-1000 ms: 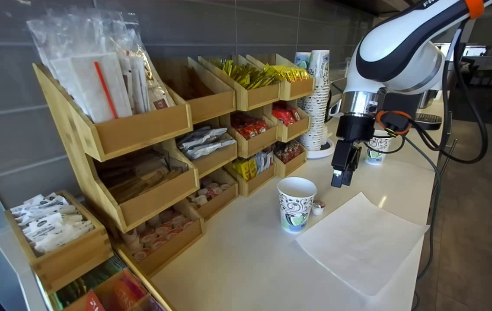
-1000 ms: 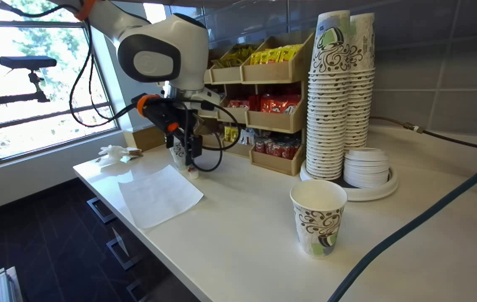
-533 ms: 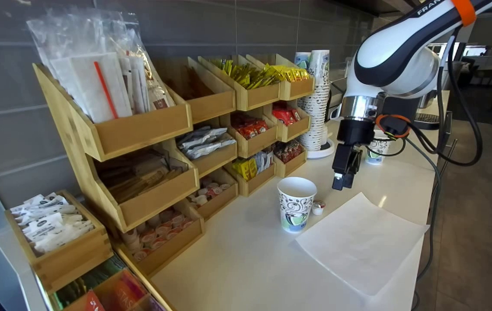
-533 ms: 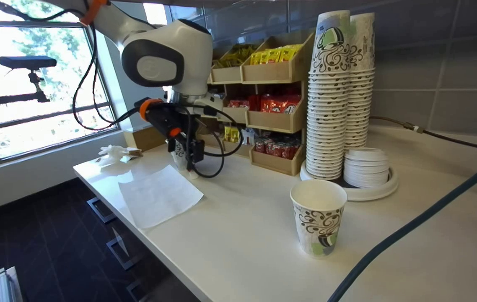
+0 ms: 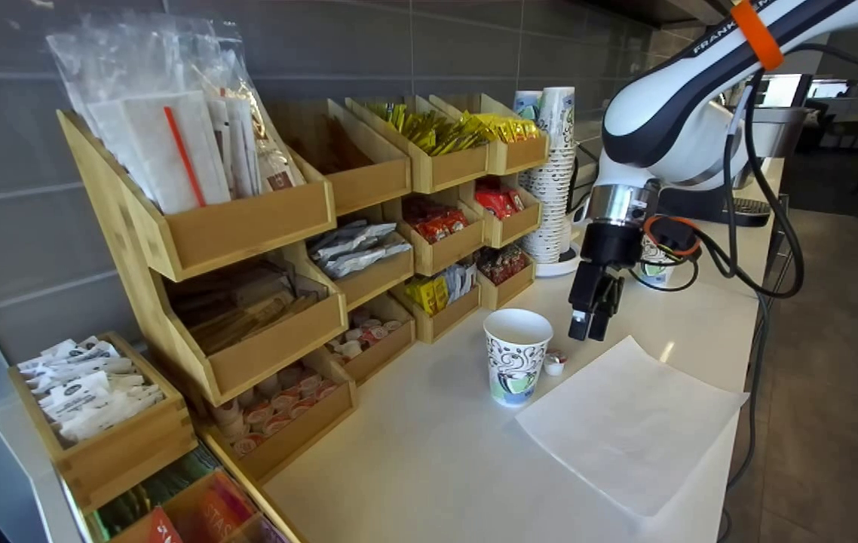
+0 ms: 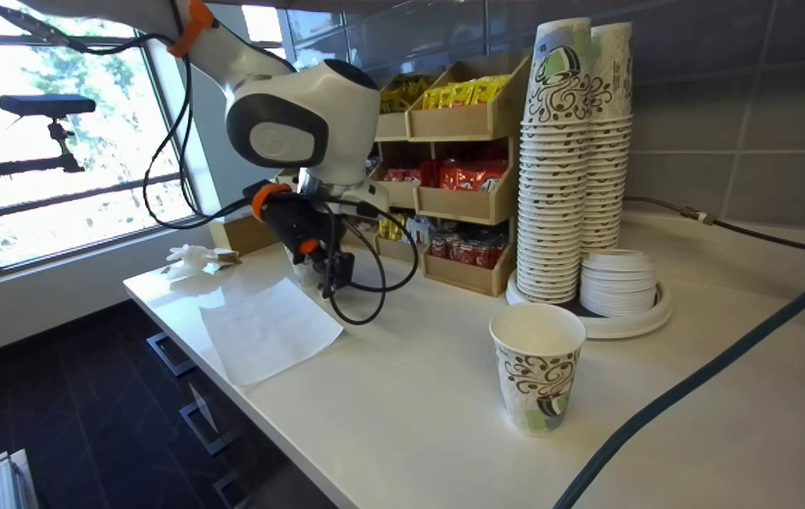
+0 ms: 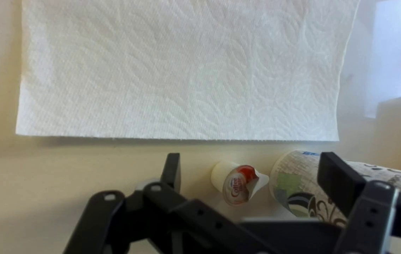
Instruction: Pour the contents from the small white container to the left cup
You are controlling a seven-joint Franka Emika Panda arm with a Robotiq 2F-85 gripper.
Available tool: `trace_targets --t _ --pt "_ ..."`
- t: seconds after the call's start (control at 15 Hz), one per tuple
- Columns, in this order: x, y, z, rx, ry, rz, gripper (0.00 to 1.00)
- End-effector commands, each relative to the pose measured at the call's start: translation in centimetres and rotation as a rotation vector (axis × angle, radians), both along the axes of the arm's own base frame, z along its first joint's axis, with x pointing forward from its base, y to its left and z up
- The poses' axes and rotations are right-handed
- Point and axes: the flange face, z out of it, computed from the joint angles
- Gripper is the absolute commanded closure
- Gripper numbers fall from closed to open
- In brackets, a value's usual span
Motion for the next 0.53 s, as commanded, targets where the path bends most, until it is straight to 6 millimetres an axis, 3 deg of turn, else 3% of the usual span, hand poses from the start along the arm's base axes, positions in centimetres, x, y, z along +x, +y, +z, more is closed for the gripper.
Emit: trace_targets --t 0.0,0.2,0.27,0.33,0.47 --pt "1.7 -0.4 -0.7 0.06 -0.035 -0.038 0.0" --pt "2.3 -1.0 -1.3 0.083 -0.045 -0.06 0.01" --pt "2.4 -1.3 -1.5 0.084 -0.045 -0.061 0.06" --pt "2.5 -1.5 -1.7 0.09 -0.044 -0.066 0.12" --pt "2.7 -2.0 -2.0 0.094 -0.042 -0.074 0.38"
